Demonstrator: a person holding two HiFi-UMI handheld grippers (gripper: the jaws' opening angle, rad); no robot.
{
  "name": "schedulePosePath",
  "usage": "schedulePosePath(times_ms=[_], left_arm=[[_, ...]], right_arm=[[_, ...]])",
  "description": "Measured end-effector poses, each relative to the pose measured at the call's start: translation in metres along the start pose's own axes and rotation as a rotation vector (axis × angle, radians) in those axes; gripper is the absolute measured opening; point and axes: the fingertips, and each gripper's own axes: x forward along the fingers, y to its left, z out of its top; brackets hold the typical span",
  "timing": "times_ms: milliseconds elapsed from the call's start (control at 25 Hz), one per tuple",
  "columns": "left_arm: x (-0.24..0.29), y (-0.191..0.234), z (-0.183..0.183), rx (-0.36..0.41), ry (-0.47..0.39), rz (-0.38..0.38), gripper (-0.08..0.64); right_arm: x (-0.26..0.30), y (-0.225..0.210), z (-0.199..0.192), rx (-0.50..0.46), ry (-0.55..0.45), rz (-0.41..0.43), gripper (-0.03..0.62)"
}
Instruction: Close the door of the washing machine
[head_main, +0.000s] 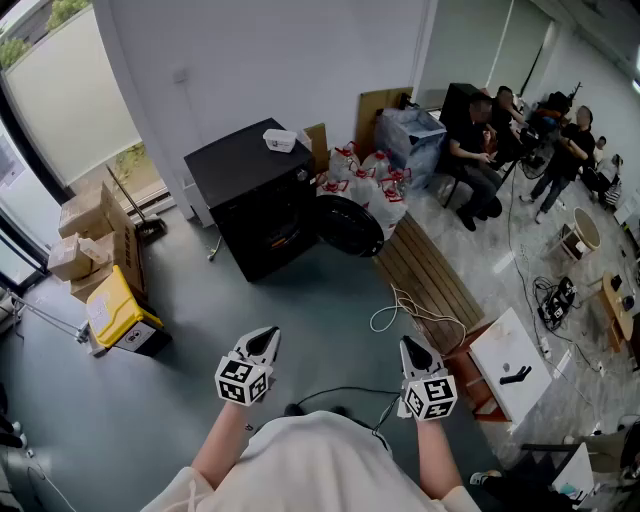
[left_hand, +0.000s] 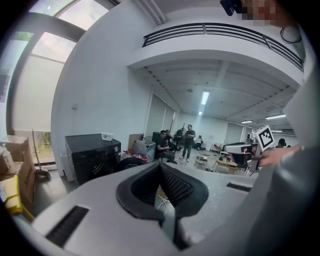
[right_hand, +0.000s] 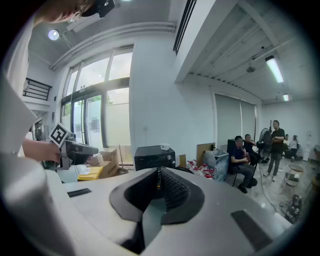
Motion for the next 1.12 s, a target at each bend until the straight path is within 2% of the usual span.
schedulePosePath(times_ms=[760, 1120], left_arm=[[0.015, -0.022, -0.003, 0.014, 0.003, 0.034, 0.009], [0.013, -0.04, -0.021, 0.003, 0.015, 0.049, 0.009]], right_arm=[[0.001, -0.016, -0.008, -0.001, 0.009, 0.032, 0.041], [-0.007, -0.021, -0.02, -0.022, 0.003, 0.054, 0.044]])
